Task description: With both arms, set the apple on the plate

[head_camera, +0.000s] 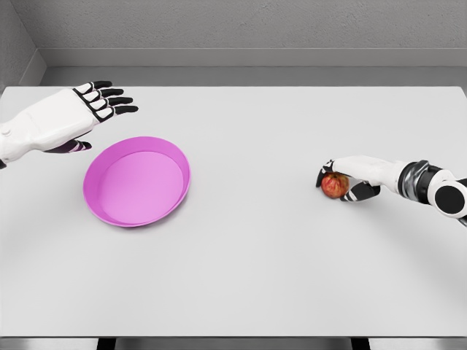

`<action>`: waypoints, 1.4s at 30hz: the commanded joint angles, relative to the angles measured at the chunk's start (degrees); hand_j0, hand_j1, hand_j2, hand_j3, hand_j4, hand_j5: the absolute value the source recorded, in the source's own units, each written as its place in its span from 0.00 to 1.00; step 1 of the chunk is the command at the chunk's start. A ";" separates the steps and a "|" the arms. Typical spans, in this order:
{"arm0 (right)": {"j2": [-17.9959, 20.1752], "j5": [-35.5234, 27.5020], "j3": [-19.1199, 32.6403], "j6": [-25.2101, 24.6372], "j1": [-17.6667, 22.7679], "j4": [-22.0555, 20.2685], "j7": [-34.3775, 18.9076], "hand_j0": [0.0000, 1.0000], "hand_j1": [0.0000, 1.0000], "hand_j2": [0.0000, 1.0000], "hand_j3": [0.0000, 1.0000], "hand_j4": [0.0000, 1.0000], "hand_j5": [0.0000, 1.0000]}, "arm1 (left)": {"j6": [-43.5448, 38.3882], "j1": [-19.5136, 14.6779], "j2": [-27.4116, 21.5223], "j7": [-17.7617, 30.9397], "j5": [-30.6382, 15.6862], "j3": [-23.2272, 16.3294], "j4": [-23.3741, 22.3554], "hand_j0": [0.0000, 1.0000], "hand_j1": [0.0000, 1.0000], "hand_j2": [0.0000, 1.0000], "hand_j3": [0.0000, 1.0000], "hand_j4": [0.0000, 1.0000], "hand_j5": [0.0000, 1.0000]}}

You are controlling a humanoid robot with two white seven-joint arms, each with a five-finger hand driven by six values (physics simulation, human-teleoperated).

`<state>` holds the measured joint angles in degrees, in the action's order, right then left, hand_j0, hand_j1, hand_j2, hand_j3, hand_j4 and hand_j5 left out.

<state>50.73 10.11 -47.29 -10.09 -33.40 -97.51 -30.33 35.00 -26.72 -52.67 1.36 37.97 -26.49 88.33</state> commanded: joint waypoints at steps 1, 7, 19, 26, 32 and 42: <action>0.07 -0.01 0.00 0.07 -0.09 -0.14 -0.08 0.53 0.53 0.53 0.53 0.53 0.53 | 0.00 0.00 -0.06 -0.04 -0.35 0.04 0.00 1.00 1.00 1.00 1.00 1.00 1.00; -0.02 -0.01 0.00 0.33 -1.06 -0.58 -0.08 0.53 0.53 0.53 0.53 0.53 0.53 | 0.00 0.00 -0.06 -0.04 -0.35 0.04 0.00 1.00 1.00 1.00 1.00 1.00 1.00; -1.07 -0.01 -0.09 1.65 -2.20 -2.95 0.01 0.52 0.52 0.52 0.52 0.52 0.52 | 0.00 0.00 -0.15 -0.04 -0.35 0.04 -0.08 1.00 1.00 1.00 1.00 1.00 1.00; -3.18 -0.01 -0.26 2.71 -2.99 -2.95 0.01 0.52 0.52 0.52 0.52 0.52 0.52 | 0.00 0.00 -0.15 -0.04 -0.35 0.12 -0.08 1.00 1.00 1.00 1.00 1.00 1.00; -5.20 -0.01 -0.70 5.08 -4.22 -2.95 0.01 0.52 0.52 0.52 0.52 0.52 0.52 | 0.00 0.00 -0.15 -0.04 -0.35 0.12 -0.08 1.00 1.00 1.00 1.00 1.00 1.00; -9.07 -0.01 -3.95 5.17 -7.21 -2.95 0.10 0.52 0.52 0.52 0.52 0.52 0.52 | 0.00 0.00 -0.15 -0.04 -0.35 0.12 -0.09 1.00 1.00 1.00 1.00 1.00 1.00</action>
<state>42.52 10.17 -50.44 -4.98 -40.69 -100.44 -30.26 35.00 -26.72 -52.76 1.36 37.98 -26.41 88.21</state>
